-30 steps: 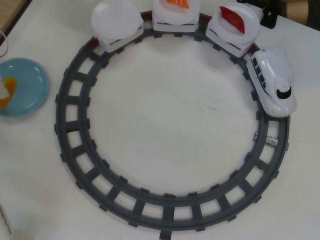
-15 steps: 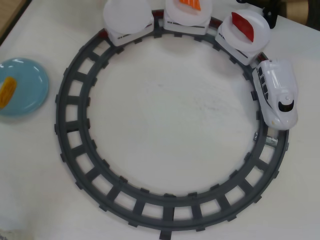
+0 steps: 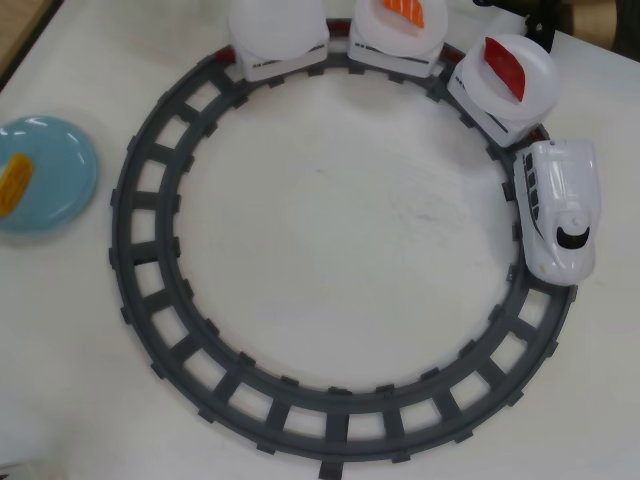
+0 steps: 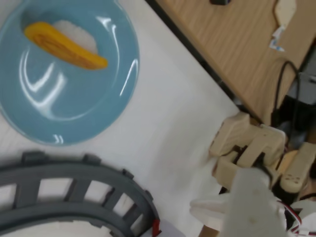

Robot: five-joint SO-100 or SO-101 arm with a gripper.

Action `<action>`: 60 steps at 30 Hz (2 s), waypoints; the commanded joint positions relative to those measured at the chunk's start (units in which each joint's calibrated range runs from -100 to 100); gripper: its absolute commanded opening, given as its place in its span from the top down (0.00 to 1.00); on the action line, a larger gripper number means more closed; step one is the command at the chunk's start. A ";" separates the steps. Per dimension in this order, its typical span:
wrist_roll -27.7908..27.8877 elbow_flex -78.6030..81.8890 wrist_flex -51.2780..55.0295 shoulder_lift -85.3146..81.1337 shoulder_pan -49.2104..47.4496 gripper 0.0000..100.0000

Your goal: Pick up the sushi from the Shinkansen and put it on the blue dish

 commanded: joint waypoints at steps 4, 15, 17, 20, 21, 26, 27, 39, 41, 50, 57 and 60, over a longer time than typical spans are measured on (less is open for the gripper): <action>-0.41 32.50 -11.09 -22.81 -1.49 0.85; -0.47 63.15 -10.67 -47.78 -8.00 0.85; -0.47 67.75 -10.67 -51.09 -7.82 0.85; -0.47 72.08 -10.67 -56.32 -8.00 0.85; -0.47 73.07 -10.58 -58.06 -8.09 0.85; -0.47 74.79 -3.62 -66.52 -10.20 0.85; -0.47 74.61 -1.58 -68.35 -10.99 0.85; -0.47 75.24 13.87 -77.81 -19.09 0.85; -0.47 75.24 14.04 -77.81 -19.18 0.85; -0.36 82.90 12.77 -77.81 -19.18 0.86; -0.31 88.94 10.14 -77.81 -18.83 0.86; -0.26 88.94 10.14 -77.81 -18.56 0.85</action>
